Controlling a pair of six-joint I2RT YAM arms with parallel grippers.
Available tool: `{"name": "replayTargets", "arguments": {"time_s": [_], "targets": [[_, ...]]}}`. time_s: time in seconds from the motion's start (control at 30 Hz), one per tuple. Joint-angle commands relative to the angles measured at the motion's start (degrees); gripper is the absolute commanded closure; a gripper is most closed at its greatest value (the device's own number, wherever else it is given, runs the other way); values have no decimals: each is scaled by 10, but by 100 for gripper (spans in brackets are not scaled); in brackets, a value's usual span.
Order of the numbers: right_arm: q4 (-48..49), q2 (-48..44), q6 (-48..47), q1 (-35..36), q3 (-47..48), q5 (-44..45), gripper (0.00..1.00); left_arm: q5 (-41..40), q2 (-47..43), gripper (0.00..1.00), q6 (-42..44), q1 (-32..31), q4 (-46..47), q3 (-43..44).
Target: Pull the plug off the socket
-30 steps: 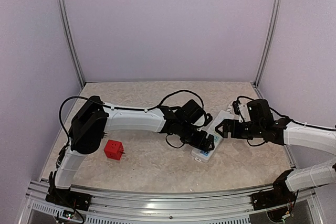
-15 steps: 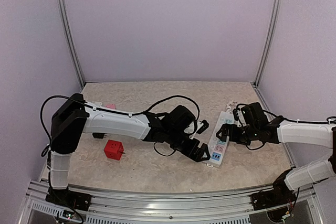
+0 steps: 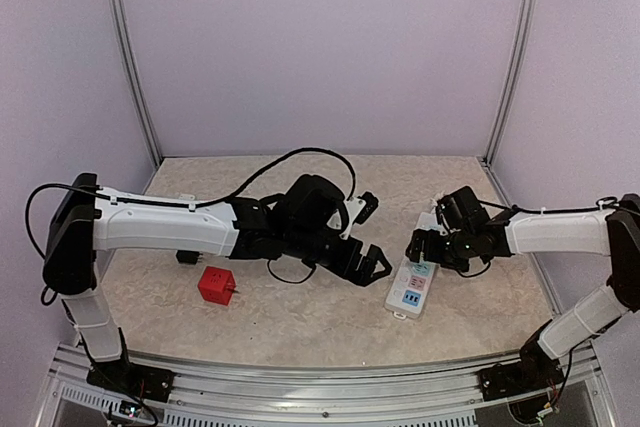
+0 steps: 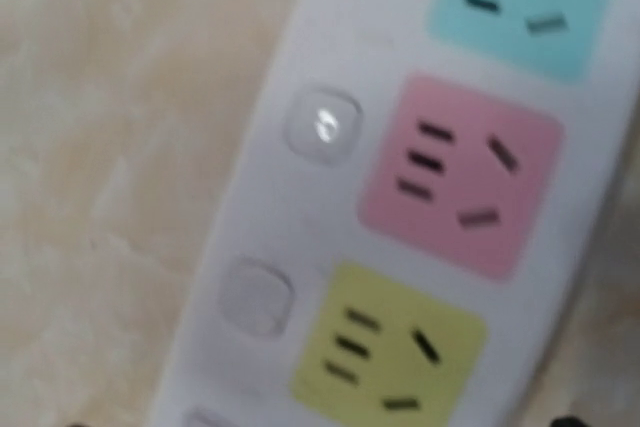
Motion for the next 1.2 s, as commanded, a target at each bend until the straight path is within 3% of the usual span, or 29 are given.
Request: {"name": "replayTargets", "arguments": {"time_s": [0.0, 0.4, 0.7, 1.17], "targets": [[-25, 45, 20, 13, 31, 29, 0, -26, -18, 1, 3, 2, -8, -9], [-46, 127, 19, 21, 77, 77, 1, -74, -16, 1, 29, -15, -67, 33], [-20, 178, -163, 13, 99, 29, 11, -80, -17, 1, 33, -13, -74, 29], [-7, 266, -295, -129, 194, -110, 27, -44, -40, 1, 14, 18, -41, -28]]}}
